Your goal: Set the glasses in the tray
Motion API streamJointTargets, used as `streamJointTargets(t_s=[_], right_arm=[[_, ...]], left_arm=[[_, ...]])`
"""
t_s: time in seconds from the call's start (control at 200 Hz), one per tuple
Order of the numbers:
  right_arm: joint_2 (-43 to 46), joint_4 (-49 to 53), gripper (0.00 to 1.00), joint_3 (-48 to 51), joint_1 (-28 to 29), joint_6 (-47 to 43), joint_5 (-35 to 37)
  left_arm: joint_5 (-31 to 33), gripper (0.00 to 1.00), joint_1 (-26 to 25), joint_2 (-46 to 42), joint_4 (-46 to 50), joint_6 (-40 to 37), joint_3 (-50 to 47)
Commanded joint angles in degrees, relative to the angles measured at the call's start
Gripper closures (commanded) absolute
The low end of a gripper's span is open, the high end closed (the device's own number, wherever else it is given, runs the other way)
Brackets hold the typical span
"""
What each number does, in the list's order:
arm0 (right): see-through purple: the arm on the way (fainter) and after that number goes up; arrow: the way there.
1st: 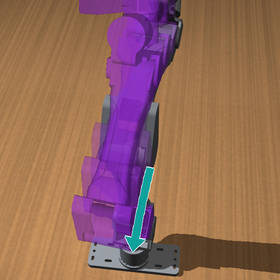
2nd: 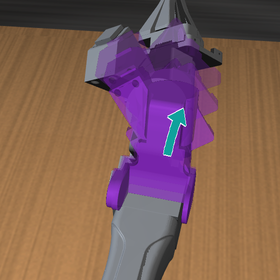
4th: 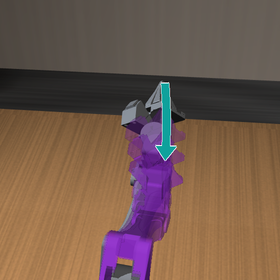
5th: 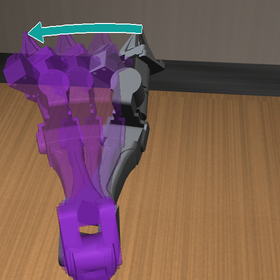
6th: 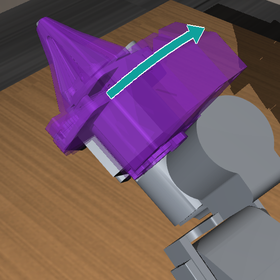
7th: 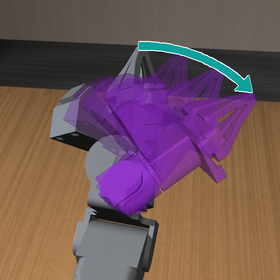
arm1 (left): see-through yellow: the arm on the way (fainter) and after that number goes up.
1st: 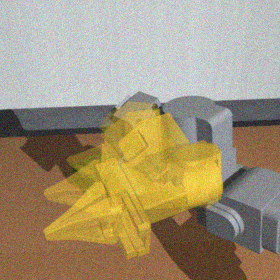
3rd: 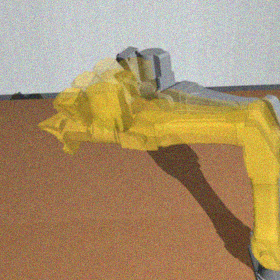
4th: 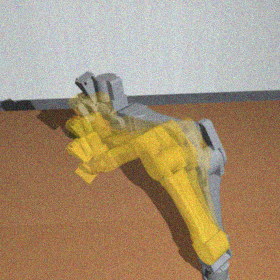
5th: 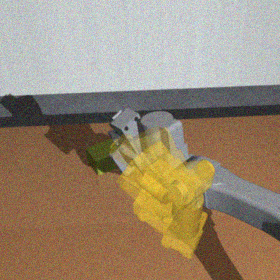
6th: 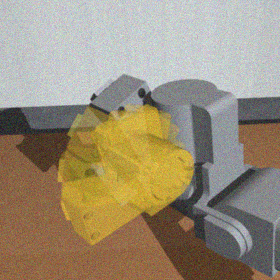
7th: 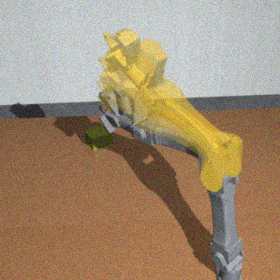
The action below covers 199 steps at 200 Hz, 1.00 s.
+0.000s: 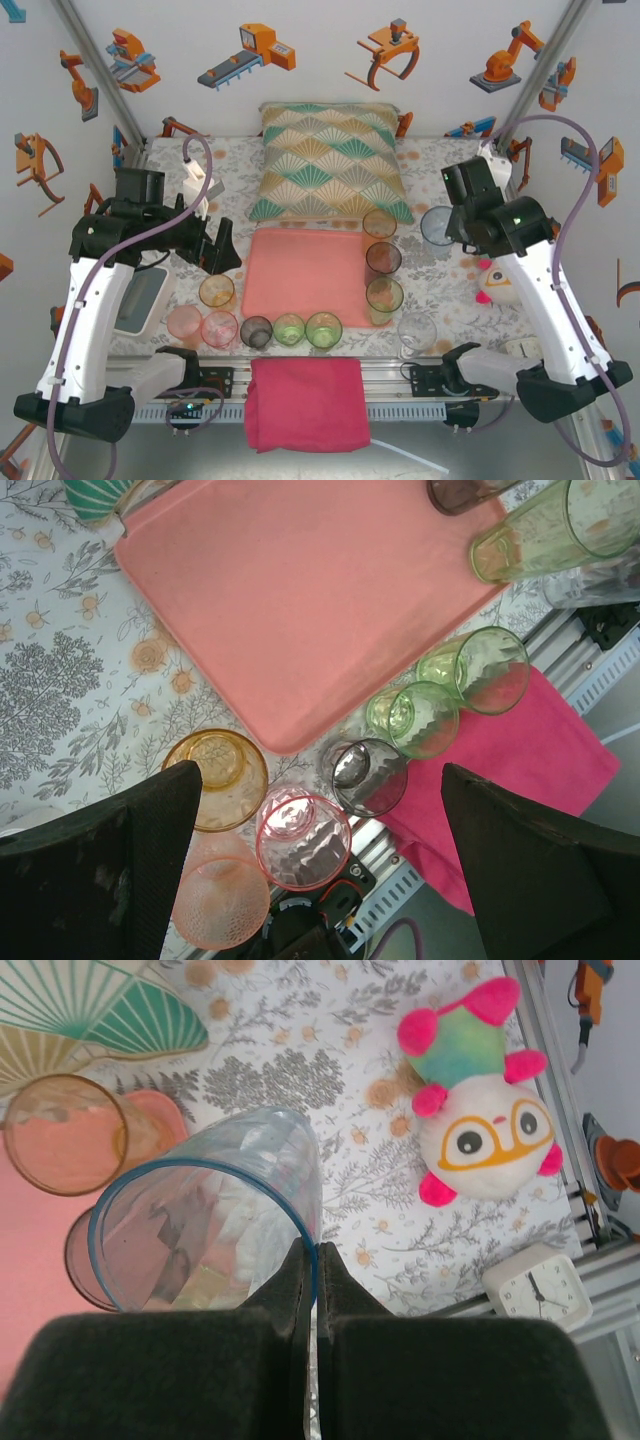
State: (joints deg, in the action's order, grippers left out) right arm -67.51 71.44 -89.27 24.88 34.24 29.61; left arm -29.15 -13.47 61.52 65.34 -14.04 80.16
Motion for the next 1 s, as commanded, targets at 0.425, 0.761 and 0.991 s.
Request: streamJointTargets(t_s=[0.425,0.761,0.991], right_arm=[[-9.76,-4.59,1.0,-14.22,0.58,-6.78,-6.27],[-16.75,-4.69,1.0,-21.65,4.97,-8.53,-6.68],[-22.29,-3.94,1.0,-28.53,10.89,-8.84,-5.76]], left_arm=[[2.95,0.03,-0.03,-0.8,-1.18,2.54,2.02],[3.11,0.03,0.55,-1.47,-1.25,2.8,1.79],[2.86,0.03,0.91,-2.08,-1.24,2.94,1.67]])
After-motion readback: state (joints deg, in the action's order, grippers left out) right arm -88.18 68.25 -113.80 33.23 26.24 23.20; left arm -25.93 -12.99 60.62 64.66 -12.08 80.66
